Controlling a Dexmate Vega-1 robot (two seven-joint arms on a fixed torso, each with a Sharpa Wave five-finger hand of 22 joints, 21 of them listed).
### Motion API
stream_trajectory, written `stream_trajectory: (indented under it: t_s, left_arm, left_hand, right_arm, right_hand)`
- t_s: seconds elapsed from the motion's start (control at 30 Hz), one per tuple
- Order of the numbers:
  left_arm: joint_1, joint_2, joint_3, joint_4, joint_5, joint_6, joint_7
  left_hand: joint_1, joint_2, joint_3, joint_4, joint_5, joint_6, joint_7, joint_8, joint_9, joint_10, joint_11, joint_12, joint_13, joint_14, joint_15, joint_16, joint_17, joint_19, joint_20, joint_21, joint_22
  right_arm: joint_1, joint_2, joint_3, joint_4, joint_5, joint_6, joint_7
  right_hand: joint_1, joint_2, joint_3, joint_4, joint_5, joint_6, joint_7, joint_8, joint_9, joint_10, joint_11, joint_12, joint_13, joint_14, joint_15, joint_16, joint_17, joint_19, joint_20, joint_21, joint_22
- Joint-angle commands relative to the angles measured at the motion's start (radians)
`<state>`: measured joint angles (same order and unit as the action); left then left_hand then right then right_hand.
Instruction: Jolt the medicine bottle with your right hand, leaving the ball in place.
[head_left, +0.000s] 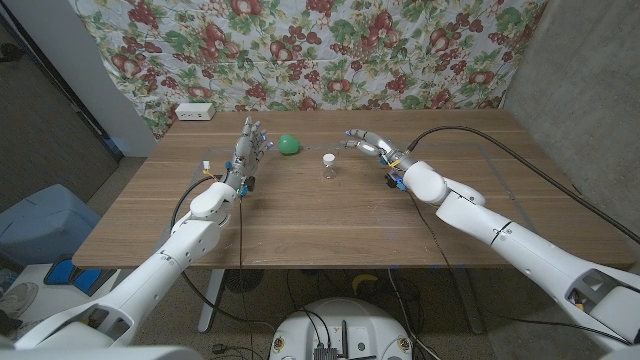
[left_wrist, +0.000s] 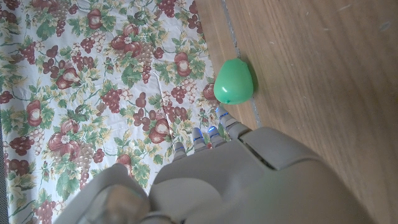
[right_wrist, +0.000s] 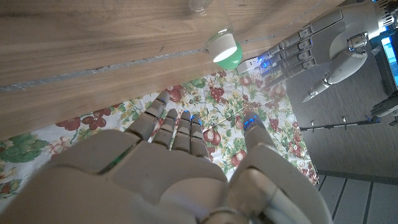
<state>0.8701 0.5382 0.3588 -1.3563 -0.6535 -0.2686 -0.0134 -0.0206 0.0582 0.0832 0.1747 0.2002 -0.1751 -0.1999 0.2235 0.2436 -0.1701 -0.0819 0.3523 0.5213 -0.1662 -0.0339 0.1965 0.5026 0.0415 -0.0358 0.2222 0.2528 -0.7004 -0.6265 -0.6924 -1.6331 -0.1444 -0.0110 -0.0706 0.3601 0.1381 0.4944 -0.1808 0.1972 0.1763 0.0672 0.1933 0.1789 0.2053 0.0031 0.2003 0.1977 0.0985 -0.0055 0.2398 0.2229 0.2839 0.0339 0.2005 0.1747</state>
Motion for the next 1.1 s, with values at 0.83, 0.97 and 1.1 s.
stream_trajectory:
  t_s: [0.83,0.97,1.1]
  left_arm:
    - [0.005,0.004,-0.002,-0.012,0.001,0.002,0.006]
    - [0.008,0.005,-0.003,-0.015,-0.001,0.002,0.005]
    - [0.009,0.005,-0.003,-0.017,0.001,0.001,0.006]
  left_hand:
    - [-0.002,0.074,-0.001,0.007,0.007,-0.043,-0.009,0.003,0.005,-0.04,-0.001,0.007,0.004,-0.164,-0.207,0.006,0.003,0.007,-0.063,0.006,0.003]
    - [-0.002,0.074,-0.001,0.007,0.007,-0.043,-0.009,0.003,0.005,-0.04,-0.001,0.007,0.004,-0.164,-0.207,0.006,0.003,0.007,-0.063,0.006,0.003]
    - [-0.002,0.074,-0.001,0.007,0.007,-0.043,-0.009,0.003,0.005,-0.04,-0.001,0.007,0.004,-0.164,-0.207,0.006,0.003,0.007,-0.063,0.006,0.003]
  right_arm:
    - [0.027,0.029,-0.066,0.003,-0.079,-0.093,0.006]
    - [0.029,0.032,-0.073,0.002,-0.088,-0.104,0.005]
    - [0.031,0.035,-0.08,0.001,-0.096,-0.117,0.007]
  right_hand:
    - [0.079,-0.026,0.02,-0.009,0.008,0.03,-0.016,0.016,0.008,0.002,-0.022,0.005,0.006,0.011,-0.011,-0.001,-0.001,0.011,-0.003,0.003,0.002]
    - [0.086,-0.029,0.021,-0.009,0.007,0.035,-0.02,0.018,0.008,0.003,-0.023,0.005,0.006,0.011,-0.012,-0.002,-0.001,0.012,-0.005,0.004,0.002]
    - [0.096,-0.033,0.022,-0.009,0.006,0.042,-0.021,0.021,0.008,0.009,-0.025,0.007,0.007,0.013,-0.013,-0.002,-0.001,0.015,-0.007,0.004,0.002]
